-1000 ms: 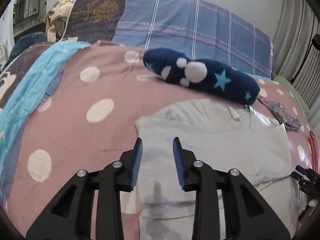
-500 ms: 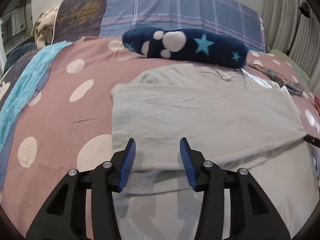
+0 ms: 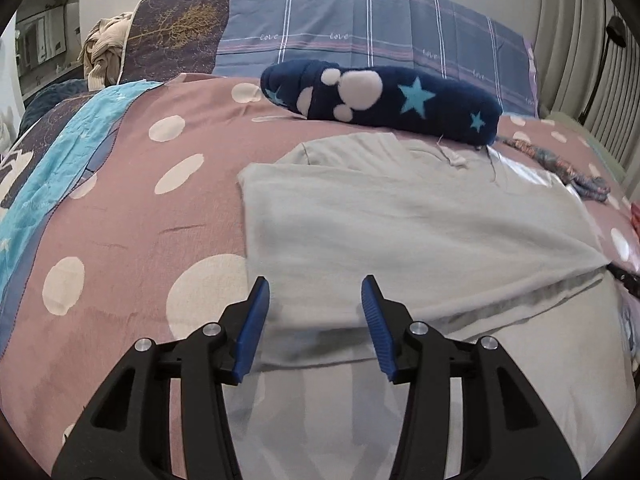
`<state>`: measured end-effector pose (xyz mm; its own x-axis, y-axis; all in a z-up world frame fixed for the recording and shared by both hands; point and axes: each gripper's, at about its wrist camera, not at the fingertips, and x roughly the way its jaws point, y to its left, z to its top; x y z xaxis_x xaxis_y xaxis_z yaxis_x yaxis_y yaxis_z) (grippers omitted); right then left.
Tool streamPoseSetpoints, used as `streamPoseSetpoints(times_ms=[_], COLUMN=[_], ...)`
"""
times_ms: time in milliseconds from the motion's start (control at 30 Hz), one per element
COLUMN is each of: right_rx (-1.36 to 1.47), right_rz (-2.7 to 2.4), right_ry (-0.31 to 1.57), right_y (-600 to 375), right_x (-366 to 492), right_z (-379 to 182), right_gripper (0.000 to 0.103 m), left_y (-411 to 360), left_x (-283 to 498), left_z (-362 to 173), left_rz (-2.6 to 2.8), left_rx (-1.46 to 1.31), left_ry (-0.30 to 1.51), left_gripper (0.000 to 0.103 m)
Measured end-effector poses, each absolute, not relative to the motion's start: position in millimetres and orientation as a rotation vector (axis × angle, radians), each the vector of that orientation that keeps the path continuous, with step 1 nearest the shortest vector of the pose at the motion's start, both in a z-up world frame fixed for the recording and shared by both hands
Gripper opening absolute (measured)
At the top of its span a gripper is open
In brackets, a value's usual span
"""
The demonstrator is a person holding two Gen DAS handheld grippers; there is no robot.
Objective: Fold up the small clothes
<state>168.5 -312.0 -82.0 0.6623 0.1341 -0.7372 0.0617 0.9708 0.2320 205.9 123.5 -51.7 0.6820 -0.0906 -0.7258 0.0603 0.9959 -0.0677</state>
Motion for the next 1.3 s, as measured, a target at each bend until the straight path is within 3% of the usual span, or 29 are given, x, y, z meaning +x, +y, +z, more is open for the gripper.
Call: streamPoseSetpoints(times_ms=[33,100,167,200,233,500,700,767,933,1033,1200,1300], right_rx=[0.403,0.409,0.272,0.236,0.211,0.497,0.506,0.456,0.117,0.259,0.321,0.183], right_rz=[0.107,0.166,0.204,0.22,0.229,0.228,0.189,0.204,-0.099,-0.013,0.21,0.348], right_ry=[0.868,0.879,0.897,0.893,0.878,0.866,0.931,0.95,0.814,0.835,0.78,0.907], right_y=[-334,-340,-327,-323,-320,-347,-329,-317,-318,-339,-328,-291], right_x=[169,167,161,158,155,236,309,318,327,318,237,186], right_z=[-89,-86,-73,-68,-60,-42,-67,-72,-64,-70,-37,-56], right_gripper=[0.005,0.01,0.037,0.059,0.064,0.064,0.055,0.004,0.0,0.001,0.004,0.007], left_y=[126,132,139,143,146,142,115,109,110,111,112,108], left_x=[205,205,206,206,205,213,226,228,227,225,225,225], left_z=[-53,-59,-64,-64,-64,-50,-62,-72,-74,-74,-73,-72], left_rz=[-0.081,-0.07,-0.069,-0.07,-0.069,-0.143,-0.123,-0.107,-0.103,-0.1,-0.107,-0.092], left_rx=[-0.042,-0.047,-0.08,-0.103,-0.118,-0.177,-0.036,0.023,0.024,0.026,0.012,0.037], left_ry=[0.817,0.834,0.85,0.85,0.848,0.832,0.868,0.884,0.875,0.871,0.869,0.866], left_gripper=[0.05,0.053,0.053,0.053,0.053,0.053,0.053,0.054,0.055,0.055,0.055,0.055])
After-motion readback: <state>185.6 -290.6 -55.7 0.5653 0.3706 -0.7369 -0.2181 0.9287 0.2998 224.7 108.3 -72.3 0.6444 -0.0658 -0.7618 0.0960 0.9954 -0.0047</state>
